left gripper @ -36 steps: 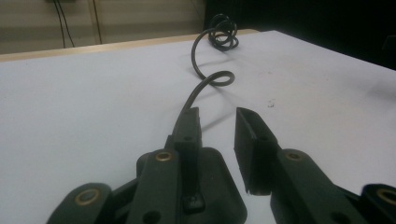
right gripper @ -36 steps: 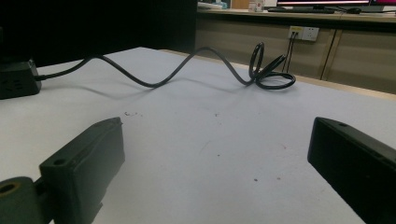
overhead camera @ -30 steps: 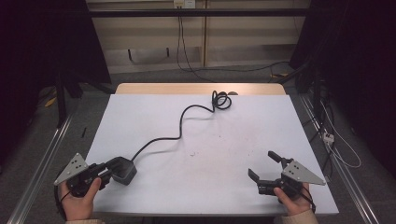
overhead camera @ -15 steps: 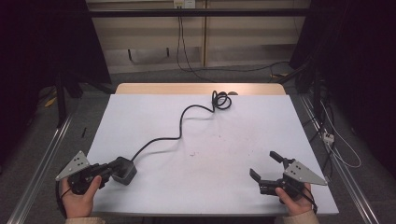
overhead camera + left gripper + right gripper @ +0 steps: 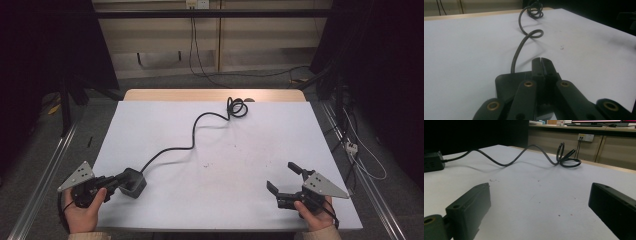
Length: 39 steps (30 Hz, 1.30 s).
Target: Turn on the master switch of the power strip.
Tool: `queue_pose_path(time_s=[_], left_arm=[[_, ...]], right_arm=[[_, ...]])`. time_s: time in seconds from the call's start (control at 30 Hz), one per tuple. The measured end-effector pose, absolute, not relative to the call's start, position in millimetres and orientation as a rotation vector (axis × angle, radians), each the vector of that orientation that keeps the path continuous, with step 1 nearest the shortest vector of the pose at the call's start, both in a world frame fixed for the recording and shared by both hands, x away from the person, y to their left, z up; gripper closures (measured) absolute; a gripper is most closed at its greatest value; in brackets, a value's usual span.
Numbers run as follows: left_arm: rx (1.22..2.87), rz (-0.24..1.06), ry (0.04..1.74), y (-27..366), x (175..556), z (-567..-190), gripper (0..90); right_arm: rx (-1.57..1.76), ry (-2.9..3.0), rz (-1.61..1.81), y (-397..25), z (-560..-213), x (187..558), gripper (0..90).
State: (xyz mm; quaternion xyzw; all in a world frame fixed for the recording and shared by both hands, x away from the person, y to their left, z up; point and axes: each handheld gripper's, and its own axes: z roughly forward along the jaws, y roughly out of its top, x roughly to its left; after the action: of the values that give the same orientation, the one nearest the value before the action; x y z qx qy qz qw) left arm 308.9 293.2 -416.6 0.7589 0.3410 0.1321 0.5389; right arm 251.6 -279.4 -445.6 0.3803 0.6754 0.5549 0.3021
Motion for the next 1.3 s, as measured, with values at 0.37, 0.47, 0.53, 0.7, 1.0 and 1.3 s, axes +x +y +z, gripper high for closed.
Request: queue_pose_path(time_s=[0.37,0.47,0.53,0.7,1.0,1.3], left_arm=[[1.832,0.322,0.827,297.2,309.1,-418.3,90.0],[1.835,0.327,0.832,300.4,307.5,-417.9,90.0],[1.835,0.324,0.833,300.7,306.7,-418.0,90.0],[1.841,0.316,0.835,302.3,306.3,-419.9,90.0],[1.842,0.309,0.844,302.2,306.2,-421.4,90.0],[1.852,0.307,0.846,303.0,307.2,-423.3,90.0]], right_arm=[[1.007,1.786,1.475,-278.9,-444.8,253.7,3.3],[1.001,1.791,1.473,-277.9,-444.9,255.1,3.4],[0.996,1.793,1.476,-277.2,-444.8,255.6,3.4],[0.992,1.797,1.480,-275.8,-444.6,256.8,3.4],[0.989,1.800,1.479,-275.4,-444.6,257.5,3.4],[0.990,1.801,1.477,-275.5,-444.6,257.5,3.4]])
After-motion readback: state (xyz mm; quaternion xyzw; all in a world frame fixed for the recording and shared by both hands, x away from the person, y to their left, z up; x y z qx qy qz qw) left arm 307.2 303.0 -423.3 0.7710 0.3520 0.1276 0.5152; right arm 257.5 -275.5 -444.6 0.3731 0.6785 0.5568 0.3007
